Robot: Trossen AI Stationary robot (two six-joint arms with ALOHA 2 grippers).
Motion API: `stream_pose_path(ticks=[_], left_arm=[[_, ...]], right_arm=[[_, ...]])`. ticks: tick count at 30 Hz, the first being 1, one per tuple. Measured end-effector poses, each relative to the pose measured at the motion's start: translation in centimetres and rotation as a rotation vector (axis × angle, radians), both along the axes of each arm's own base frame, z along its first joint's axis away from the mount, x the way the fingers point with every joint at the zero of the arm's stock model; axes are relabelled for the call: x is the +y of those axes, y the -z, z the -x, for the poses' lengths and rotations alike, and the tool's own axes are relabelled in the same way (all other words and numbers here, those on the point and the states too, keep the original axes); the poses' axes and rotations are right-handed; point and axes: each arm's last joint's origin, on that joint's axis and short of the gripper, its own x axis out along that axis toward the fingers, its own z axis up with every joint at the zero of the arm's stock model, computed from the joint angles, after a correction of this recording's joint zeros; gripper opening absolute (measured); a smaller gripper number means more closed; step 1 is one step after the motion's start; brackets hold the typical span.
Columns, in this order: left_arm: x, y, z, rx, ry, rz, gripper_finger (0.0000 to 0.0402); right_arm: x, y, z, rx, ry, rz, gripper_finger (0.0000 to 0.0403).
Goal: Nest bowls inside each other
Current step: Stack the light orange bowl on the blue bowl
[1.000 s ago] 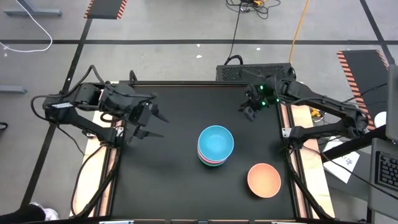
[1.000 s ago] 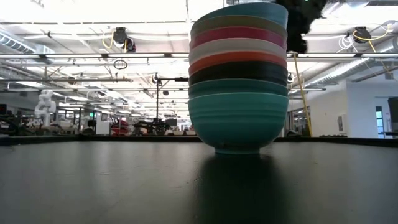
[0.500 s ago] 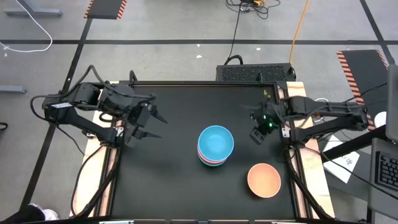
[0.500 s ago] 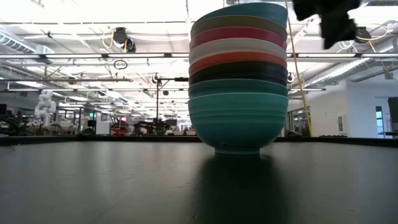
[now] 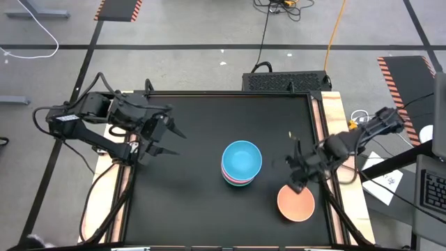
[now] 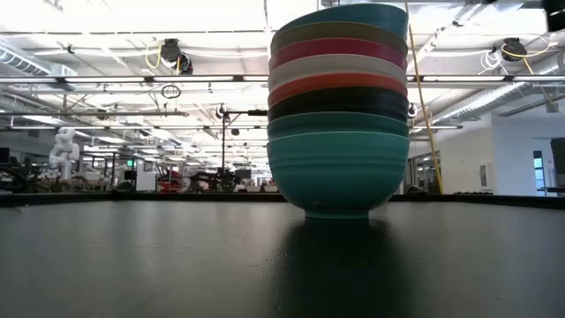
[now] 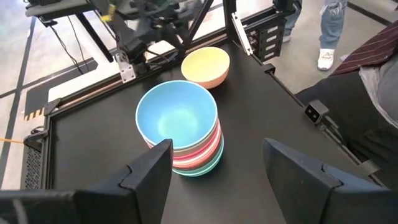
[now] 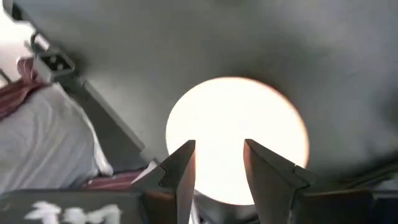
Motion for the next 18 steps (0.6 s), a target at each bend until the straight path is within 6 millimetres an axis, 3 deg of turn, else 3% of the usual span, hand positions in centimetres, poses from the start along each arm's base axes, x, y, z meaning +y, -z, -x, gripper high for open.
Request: stream_pose_path(ticks=[7,18], left_arm=[[0.0,-0.2,0.2,-0.014,0.005,0.01,0.025],[-0.1,-0.3,0.3,-0.012,0.038,0.044,0.025]], right_arm=[[3.5,1.9,-2.0,-0.005,-0.019,0.002,0.0127],[6.6,6.1,-4.0,0.161,-0.042,0.027,0.0127]])
